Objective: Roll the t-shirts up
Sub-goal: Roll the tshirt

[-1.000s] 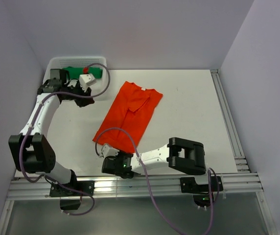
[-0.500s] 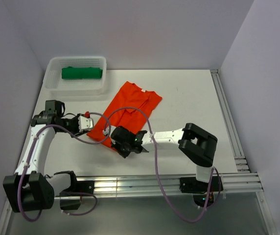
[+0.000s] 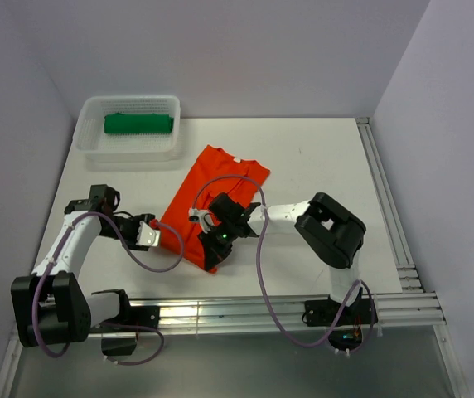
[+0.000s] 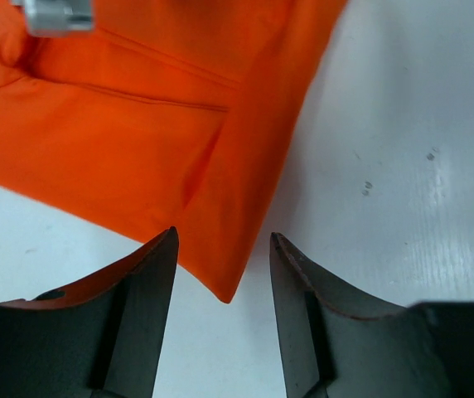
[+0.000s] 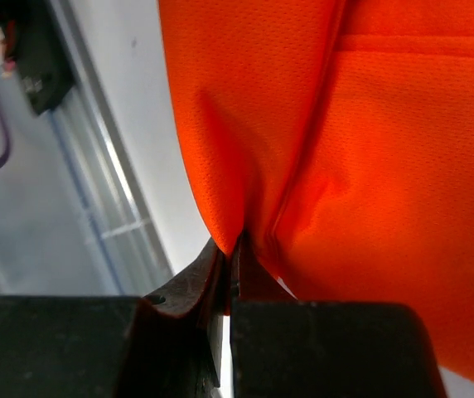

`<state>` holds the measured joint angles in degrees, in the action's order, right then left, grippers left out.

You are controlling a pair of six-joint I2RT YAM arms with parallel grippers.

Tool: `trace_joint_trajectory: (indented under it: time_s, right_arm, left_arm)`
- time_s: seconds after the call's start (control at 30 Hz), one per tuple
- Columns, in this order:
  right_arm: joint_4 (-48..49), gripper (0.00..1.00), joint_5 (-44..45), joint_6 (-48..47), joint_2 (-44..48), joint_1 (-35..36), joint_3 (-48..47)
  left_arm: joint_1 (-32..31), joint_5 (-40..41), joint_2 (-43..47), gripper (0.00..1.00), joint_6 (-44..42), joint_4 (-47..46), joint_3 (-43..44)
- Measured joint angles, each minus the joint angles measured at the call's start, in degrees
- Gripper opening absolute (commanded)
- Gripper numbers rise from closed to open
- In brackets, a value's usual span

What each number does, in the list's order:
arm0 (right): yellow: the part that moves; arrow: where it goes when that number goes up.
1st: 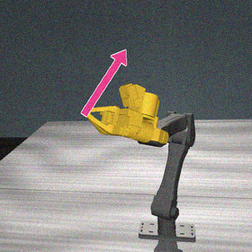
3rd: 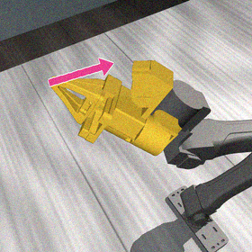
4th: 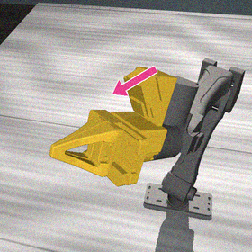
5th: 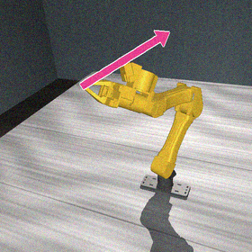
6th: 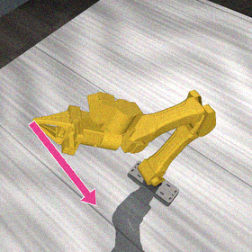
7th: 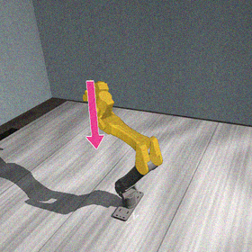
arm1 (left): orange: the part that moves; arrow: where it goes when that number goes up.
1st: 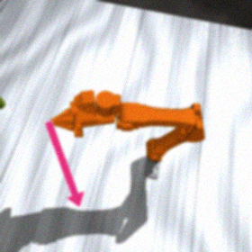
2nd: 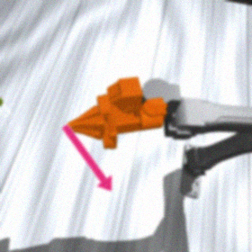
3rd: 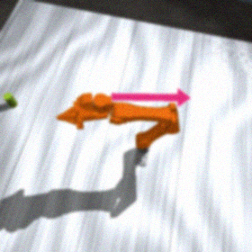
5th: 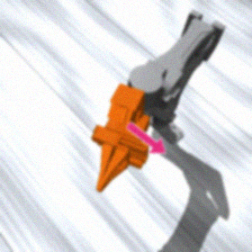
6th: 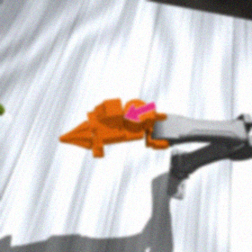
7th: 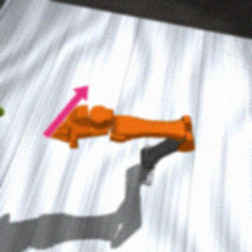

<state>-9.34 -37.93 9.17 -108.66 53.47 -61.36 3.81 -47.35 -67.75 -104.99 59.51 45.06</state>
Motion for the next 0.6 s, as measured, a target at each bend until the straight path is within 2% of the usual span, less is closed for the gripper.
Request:
trace_joint_trajectory:
  time_s: [0.23,0.6]
  right_arm:
    - [-4.2,0.0,-10.5,-0.1,-1.3,-5.1,1.0]
    - [-8.2,0.0,-14.9,-1.6,-3.1,-6.5,0.6]
  left_arm:
    - [-1.2,3.1,-5.0,0.53,-6.1,2.7,-0.5]
    - [-3.1,4.1,-6.1,0.52,-7.5,0.5,-0.4]
